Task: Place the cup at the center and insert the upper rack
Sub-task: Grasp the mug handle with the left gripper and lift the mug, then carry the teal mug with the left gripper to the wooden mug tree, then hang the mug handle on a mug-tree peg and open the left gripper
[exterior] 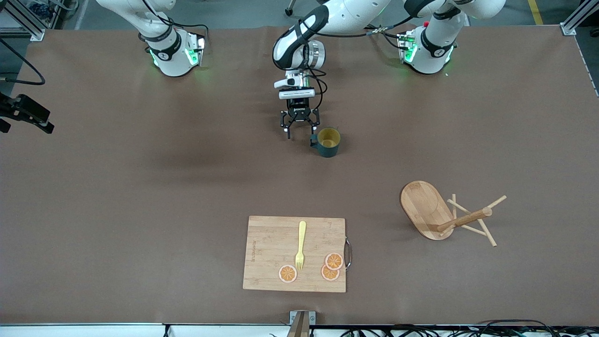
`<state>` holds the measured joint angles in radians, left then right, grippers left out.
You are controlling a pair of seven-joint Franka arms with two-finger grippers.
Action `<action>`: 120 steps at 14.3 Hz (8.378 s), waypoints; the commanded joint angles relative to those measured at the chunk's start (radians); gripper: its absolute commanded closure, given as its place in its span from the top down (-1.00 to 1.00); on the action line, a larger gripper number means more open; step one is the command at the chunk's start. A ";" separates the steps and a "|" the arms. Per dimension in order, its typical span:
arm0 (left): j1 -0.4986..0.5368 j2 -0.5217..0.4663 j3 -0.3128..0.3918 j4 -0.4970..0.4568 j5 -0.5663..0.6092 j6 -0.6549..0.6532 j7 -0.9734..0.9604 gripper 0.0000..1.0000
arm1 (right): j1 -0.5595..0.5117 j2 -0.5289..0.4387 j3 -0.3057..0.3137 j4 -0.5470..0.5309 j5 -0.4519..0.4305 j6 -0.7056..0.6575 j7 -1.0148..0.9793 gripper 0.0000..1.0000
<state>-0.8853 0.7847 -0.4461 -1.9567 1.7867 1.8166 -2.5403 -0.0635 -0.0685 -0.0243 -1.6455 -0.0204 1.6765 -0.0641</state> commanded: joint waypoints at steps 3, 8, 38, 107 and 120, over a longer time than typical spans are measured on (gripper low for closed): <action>-0.012 0.014 0.029 0.016 0.034 -0.007 0.009 0.86 | 0.001 -0.016 0.004 -0.007 -0.003 -0.009 0.018 1.00; -0.014 0.027 0.046 0.022 0.051 -0.005 0.009 0.85 | -0.002 -0.016 0.004 -0.008 -0.003 -0.009 0.018 1.00; 0.043 -0.022 0.046 0.048 -0.013 0.119 -0.135 -0.99 | -0.001 -0.016 0.006 -0.008 -0.003 -0.044 0.018 1.00; 1.080 -0.351 0.015 0.397 -2.179 0.297 1.272 -0.95 | 0.004 -0.016 0.010 -0.005 -0.003 -0.031 0.018 1.00; 1.134 -0.297 0.021 0.409 -2.176 0.302 1.383 -0.94 | 0.002 -0.017 0.009 -0.005 -0.009 -0.032 0.015 1.00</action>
<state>0.2201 0.4707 -0.4156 -1.5561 -0.3730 2.1158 -1.1998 -0.0600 -0.0686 -0.0201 -1.6433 -0.0204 1.6473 -0.0629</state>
